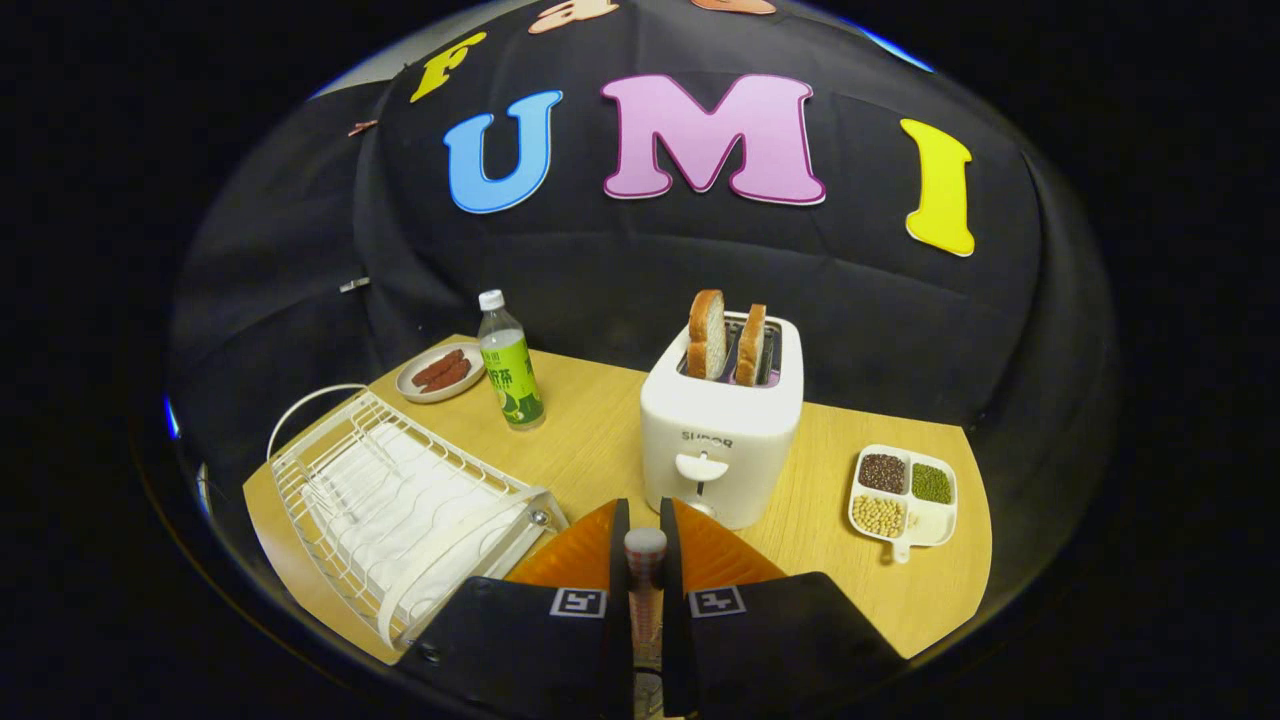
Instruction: Take the plate from the dish rack, then take the spoon from the basket and place it into the plate.
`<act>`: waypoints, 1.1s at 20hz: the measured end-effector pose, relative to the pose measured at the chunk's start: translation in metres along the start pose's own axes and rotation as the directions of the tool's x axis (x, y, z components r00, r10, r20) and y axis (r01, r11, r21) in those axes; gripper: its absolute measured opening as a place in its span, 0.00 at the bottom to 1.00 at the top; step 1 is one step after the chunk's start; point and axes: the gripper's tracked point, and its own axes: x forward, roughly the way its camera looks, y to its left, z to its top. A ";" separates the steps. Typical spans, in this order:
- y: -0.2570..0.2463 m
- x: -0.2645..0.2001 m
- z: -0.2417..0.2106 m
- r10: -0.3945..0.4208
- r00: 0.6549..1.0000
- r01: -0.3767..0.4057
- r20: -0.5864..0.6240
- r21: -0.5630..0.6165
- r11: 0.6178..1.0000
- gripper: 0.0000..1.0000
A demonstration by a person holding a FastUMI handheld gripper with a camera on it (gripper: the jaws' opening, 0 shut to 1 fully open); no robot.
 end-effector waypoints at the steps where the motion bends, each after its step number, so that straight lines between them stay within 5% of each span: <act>1: 0.000 -0.006 0.011 0.005 1.000 -0.006 0.012 0.016 1.000 0.15; 10: 0.026 -0.095 0.046 0.074 0.997 -0.075 0.028 0.069 0.995 0.15; 14: 0.055 -0.131 0.009 0.115 0.993 -0.111 -0.041 0.092 0.990 0.15; 22: 0.093 -0.150 -0.108 0.091 0.970 -0.055 -0.227 0.159 0.986 0.15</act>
